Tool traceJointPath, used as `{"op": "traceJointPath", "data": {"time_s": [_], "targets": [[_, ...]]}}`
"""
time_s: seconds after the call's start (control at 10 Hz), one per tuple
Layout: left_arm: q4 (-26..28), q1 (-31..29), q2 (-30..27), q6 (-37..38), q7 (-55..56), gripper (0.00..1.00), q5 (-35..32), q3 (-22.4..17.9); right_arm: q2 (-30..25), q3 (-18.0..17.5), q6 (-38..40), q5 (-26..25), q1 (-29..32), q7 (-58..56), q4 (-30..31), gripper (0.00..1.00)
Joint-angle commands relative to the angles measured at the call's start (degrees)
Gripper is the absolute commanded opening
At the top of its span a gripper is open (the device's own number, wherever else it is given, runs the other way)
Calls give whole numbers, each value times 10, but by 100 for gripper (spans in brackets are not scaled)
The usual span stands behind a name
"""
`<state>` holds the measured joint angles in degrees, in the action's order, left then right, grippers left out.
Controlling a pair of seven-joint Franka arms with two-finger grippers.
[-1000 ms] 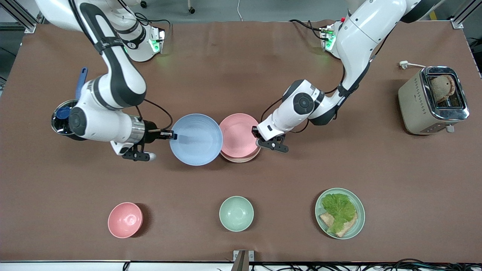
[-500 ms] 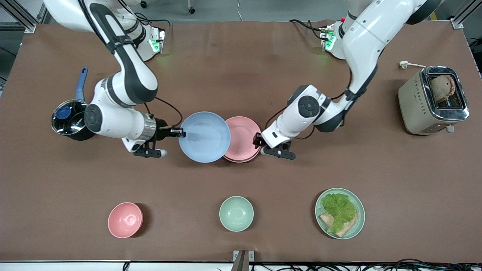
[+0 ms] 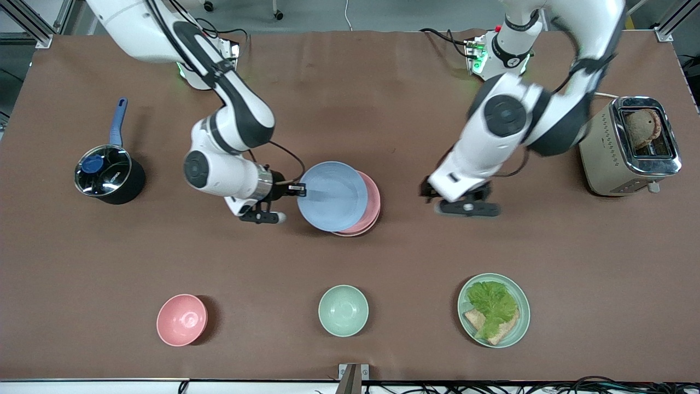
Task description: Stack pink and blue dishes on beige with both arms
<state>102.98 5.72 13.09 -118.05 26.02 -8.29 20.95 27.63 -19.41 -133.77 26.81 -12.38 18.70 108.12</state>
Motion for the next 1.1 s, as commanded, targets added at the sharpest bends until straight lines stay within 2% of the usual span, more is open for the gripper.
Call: {"op": "traceJointPath", "data": {"time_s": [0.0,0.2,0.4,0.5,0.6,0.7,0.8,0.9,1.0], "targets": [[23,9,-55,37,-30,100,0,-54,7,-5,-18,1,-3,12,12,4],[20,10,-117,81,-97,100,42,-108,21,-8,-50,0,-7,11,19,5],[20,9,-168,122,-148,100,49,-148,33,-8,-59,-5,-5,7,17,8],[20,10,-194,142,-167,100,64,-165,43,-8,-74,-5,-6,8,17,19],[17,10,-212,161,-180,100,79,-182,46,-8,-75,-5,-6,8,17,35],[-2,11,-228,199,-187,100,86,-186,46,-8,-71,-5,-4,9,14,62],[-50,10,-222,241,-193,100,88,-187,38,-8,-66,-5,0,5,9,100],[-100,9,-197,275,-199,100,86,-187,8,-6,-64,-9,7,4,6,100],[-146,3,-173,307,-202,100,85,-187,-33,-5,-41,-37,23,5,7,100]]}}
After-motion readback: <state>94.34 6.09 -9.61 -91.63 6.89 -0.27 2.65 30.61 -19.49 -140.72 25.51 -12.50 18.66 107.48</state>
